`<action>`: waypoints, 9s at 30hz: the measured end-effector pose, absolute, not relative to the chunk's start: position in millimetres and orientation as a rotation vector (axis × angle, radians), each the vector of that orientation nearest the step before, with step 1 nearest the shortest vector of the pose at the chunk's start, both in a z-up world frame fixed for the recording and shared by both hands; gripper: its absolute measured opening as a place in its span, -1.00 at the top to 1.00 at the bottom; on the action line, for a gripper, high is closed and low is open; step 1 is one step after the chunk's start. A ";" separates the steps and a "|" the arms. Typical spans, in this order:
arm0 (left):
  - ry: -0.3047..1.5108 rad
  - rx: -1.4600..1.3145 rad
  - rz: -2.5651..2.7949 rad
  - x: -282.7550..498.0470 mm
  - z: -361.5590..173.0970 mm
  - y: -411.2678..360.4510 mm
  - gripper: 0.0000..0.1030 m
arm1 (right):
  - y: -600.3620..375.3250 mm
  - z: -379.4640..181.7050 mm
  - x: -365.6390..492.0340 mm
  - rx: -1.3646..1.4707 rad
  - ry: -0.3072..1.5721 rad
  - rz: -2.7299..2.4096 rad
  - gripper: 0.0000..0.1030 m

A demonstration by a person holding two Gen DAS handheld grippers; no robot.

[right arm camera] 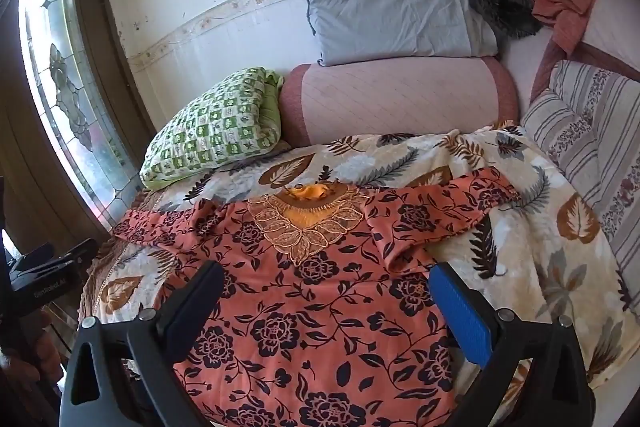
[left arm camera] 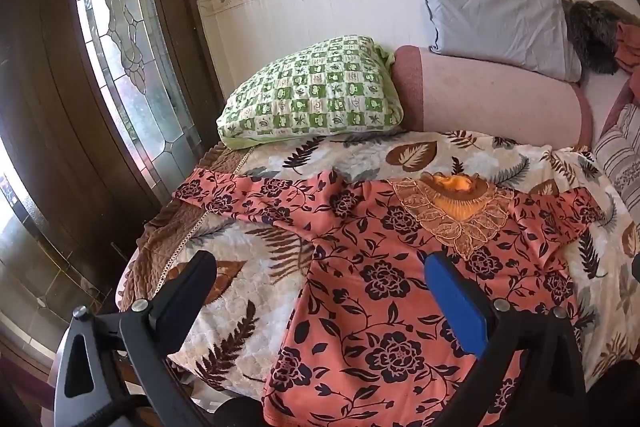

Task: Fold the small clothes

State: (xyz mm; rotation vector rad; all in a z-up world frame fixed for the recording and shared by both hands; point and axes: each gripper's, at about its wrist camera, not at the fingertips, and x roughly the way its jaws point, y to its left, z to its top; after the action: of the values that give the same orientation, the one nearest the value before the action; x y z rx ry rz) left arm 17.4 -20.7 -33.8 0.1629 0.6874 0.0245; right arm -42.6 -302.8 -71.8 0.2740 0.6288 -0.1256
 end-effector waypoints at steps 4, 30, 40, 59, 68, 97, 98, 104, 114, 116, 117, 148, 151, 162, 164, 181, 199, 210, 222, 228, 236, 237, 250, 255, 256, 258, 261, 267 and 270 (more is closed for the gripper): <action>0.684 0.159 0.017 16.2 -31.9 -22.9 -1.00 | -303.6 -67.0 -46.6 0.278 0.635 -0.133 -1.00; 0.663 0.137 0.019 15.9 -26.0 -13.1 -1.00 | -256.3 -52.5 -12.1 0.149 0.694 -0.168 -1.00; 0.668 0.149 0.011 14.7 -30.7 -16.9 -1.00 | -258.8 -58.1 -10.1 0.155 0.712 -0.172 -1.00; 0.687 0.167 -0.004 24.4 -39.1 -29.5 -1.00 | -263.1 -70.0 -0.5 0.158 0.739 -0.177 -1.00; 0.700 0.173 -0.009 32.6 -44.7 -32.3 -1.00 | -266.2 -74.9 4.7 0.158 0.749 -0.183 -1.00; 0.959 0.183 0.008 107.5 -133.1 -39.7 -1.00 | -400.6 -157.4 79.8 0.356 0.749 -0.150 -1.00; 0.967 0.195 0.027 107.5 -137.1 -33.8 -1.00 | -421.2 -169.4 85.2 0.395 0.738 -0.149 -1.00; 1.001 0.229 0.135 113.6 -153.9 -1.1 -1.00 | -588.2 -264.4 99.2 0.960 0.632 -0.235 -0.81; 1.005 0.241 0.079 125.7 -150.3 -29.4 -1.00 | -661.7 -310.3 134.1 1.221 0.610 -0.323 0.45; 0.998 0.237 0.061 125.3 -147.9 -32.4 -1.00 | -664.1 -309.4 134.6 1.238 0.593 -0.351 0.82; 0.993 0.231 0.053 124.6 -146.0 -32.4 -1.00 | -664.0 -304.3 133.8 1.222 0.576 -0.346 0.87; 0.874 -0.003 0.154 95.9 -125.6 116.6 -1.00 | -165.9 -220.6 238.5 0.743 0.904 0.499 -0.41; 0.866 -0.005 0.102 118.0 -128.0 95.1 -1.00 | -204.4 -205.9 214.2 0.699 0.828 0.425 -0.41; 1.023 0.046 -0.023 217.8 -215.6 -17.6 -0.95 | -367.8 -245.3 170.8 0.759 0.817 0.045 -0.40; 1.090 0.098 -0.005 230.5 -242.2 -29.0 -0.89 | -382.8 -262.9 170.4 0.770 0.856 0.005 -0.39; 0.935 -0.262 0.339 239.1 -155.6 233.4 -0.87 | -286.5 -257.4 179.5 0.678 0.884 0.310 -0.12; 0.846 -0.998 0.242 328.0 -254.7 345.4 -0.29 | -291.3 -251.9 161.5 0.585 0.905 0.266 -0.12; 0.850 -0.925 0.238 369.3 -265.7 341.8 0.81 | -313.2 -263.0 158.3 0.609 0.920 0.209 -0.12; 0.716 -0.642 0.055 344.8 -152.8 256.2 0.91 | -348.6 -248.4 130.7 0.651 0.833 0.163 -0.12; 0.668 -0.428 -0.145 312.1 -75.0 130.0 0.91 | -384.1 -245.1 102.0 0.693 0.772 0.126 -0.12; 0.694 -0.219 -0.386 247.2 -64.5 -65.1 0.91 | -442.6 -244.4 53.6 0.755 0.689 0.072 -0.12; 0.711 -0.185 -0.415 235.2 -73.1 -94.5 0.91 | -449.3 -243.8 48.0 0.760 0.680 0.065 -0.12; 0.961 0.212 -0.678 139.2 -183.8 -260.9 -0.14 | -494.5 -233.9 17.0 0.828 0.615 -0.044 -0.49; 0.922 0.078 -0.706 144.3 -148.1 -174.5 -0.42 | -472.0 -226.8 48.1 0.773 0.665 -0.001 -0.52; 0.904 0.049 -0.656 152.4 -141.1 -143.3 -0.43 | -463.4 -225.6 55.3 0.750 0.683 0.010 -0.52; 0.879 0.026 -0.561 167.9 -138.3 -107.2 -0.44 | -445.7 -222.2 75.9 0.675 0.736 0.030 -0.52; 0.913 -0.039 -0.349 199.5 -151.3 -42.6 -0.43 | -412.4 -214.0 104.8 0.551 0.800 0.087 -0.52; 1.033 -0.166 -0.183 251.6 -205.9 1.6 -0.37 | -331.0 -193.5 148.0 0.449 0.865 0.339 -0.52; 1.042 -0.180 -0.171 260.4 -219.2 -11.6 -0.21 | -308.6 -210.4 177.5 0.594 0.911 0.418 -0.50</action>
State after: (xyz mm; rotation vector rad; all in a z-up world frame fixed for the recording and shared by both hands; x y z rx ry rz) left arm 260.4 -11.6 -219.2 -0.1797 1.0425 -0.1707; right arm 177.5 -308.6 -210.4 0.5943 0.9106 0.4175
